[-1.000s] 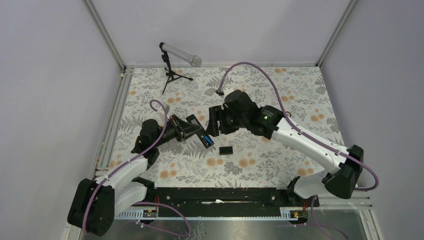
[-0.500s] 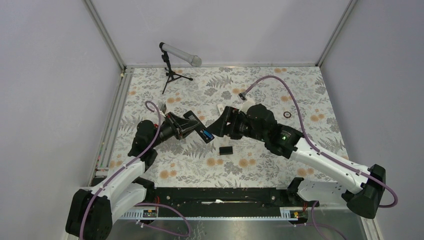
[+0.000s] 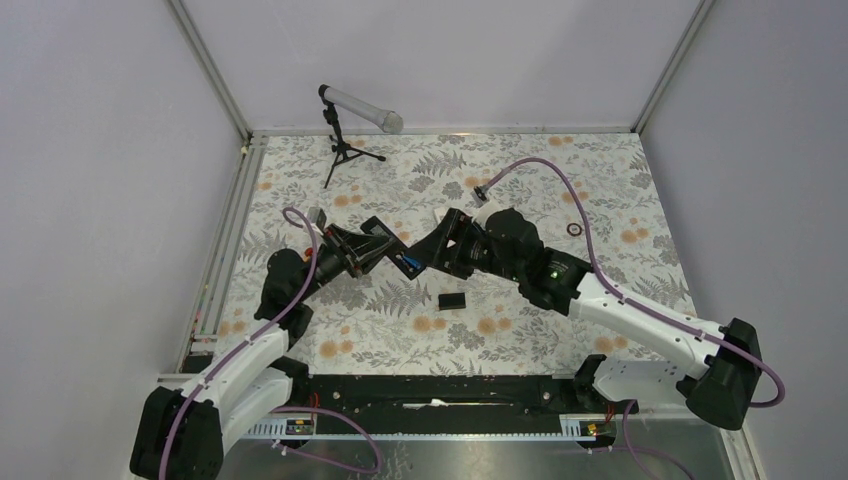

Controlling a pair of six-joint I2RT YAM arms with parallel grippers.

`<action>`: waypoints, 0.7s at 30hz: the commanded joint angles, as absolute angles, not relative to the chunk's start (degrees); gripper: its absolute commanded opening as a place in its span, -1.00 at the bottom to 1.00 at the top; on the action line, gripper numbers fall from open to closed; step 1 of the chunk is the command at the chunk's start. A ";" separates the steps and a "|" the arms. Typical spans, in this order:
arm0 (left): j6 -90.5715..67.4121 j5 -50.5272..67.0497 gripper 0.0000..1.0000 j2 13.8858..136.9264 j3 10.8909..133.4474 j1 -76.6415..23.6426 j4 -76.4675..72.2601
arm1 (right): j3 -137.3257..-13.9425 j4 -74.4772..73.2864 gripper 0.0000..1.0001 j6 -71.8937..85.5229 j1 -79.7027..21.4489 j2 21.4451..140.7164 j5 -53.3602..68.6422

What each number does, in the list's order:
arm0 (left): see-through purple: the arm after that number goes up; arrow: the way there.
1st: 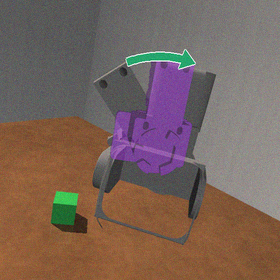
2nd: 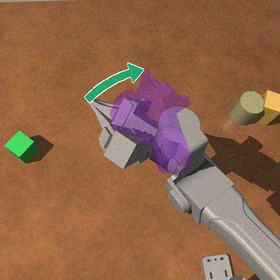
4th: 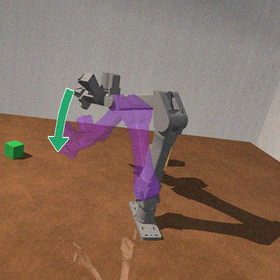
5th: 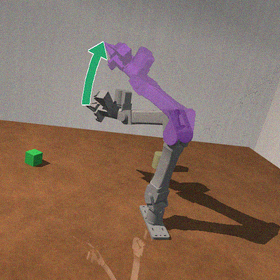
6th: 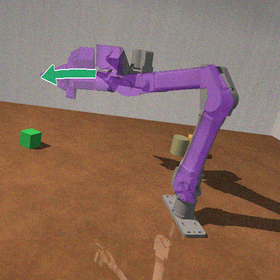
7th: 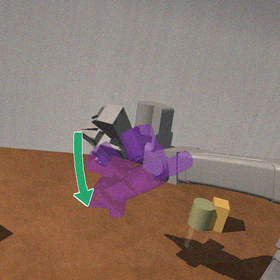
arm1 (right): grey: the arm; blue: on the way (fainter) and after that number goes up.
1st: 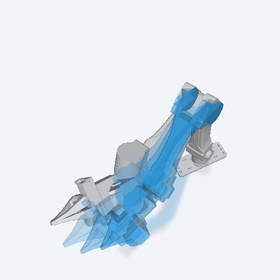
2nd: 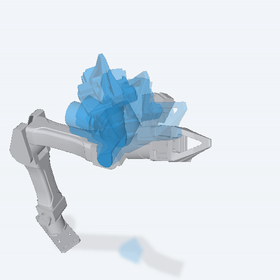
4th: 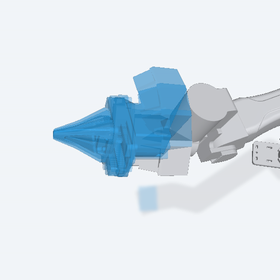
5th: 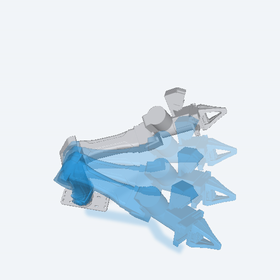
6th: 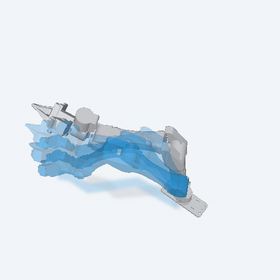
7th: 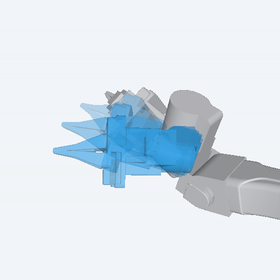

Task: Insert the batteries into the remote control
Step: Load the battery into the remote control.

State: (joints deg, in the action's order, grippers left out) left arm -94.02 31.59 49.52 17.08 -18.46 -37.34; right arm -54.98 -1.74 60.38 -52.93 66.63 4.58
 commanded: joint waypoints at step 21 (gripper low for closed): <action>-95.01 30.67 -1.00 45.44 20.02 -18.17 -37.55 | -54.98 2.30 -0.21 63.45 -53.04 71.99 3.83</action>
